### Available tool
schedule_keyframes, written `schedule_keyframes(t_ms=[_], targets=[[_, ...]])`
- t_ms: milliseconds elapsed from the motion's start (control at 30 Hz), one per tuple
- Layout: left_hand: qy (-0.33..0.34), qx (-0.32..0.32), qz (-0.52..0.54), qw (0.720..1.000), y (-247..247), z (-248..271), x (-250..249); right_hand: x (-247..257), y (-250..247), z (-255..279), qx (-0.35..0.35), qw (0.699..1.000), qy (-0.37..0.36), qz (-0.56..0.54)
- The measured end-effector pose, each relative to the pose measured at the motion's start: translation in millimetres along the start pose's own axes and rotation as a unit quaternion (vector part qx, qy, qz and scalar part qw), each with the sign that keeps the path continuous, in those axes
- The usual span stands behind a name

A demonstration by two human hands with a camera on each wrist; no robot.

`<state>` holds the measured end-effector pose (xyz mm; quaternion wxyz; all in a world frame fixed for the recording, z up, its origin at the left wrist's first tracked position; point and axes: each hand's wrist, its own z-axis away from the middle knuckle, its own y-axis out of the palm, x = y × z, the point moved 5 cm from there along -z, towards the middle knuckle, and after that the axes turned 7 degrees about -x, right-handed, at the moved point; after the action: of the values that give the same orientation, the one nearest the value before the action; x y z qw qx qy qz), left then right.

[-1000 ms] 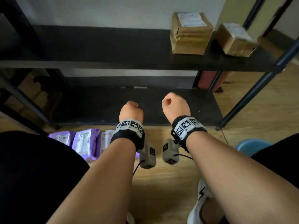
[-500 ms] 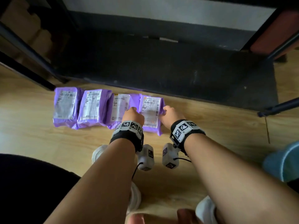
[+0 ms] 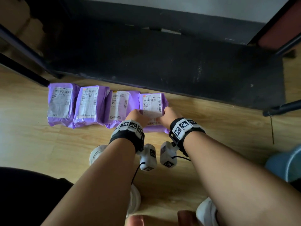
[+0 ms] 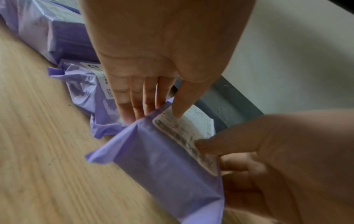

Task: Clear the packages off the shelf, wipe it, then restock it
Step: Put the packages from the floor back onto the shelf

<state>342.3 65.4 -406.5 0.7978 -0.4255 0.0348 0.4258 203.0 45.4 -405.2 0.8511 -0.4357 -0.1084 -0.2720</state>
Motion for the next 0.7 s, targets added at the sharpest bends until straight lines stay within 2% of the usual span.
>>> schedule_keyframes(t_ms=[167,300,433,700], targets=[[-0.015,0.001,0.006,1.000,-12,18,-5,10,-23,22,-0.023,1.000,-0.004,-0.010],[-0.003,-0.008,0.062,0.998,-25,42,-14,14,-49,47,-0.049,0.999,-0.023,0.000],[0.030,-0.046,0.115,0.992,-41,73,-30,20,-76,79,-0.098,0.994,-0.052,-0.005],[0.133,-0.117,0.134,0.975,-88,135,-80,36,-147,136,-0.217,0.969,-0.110,-0.043]])
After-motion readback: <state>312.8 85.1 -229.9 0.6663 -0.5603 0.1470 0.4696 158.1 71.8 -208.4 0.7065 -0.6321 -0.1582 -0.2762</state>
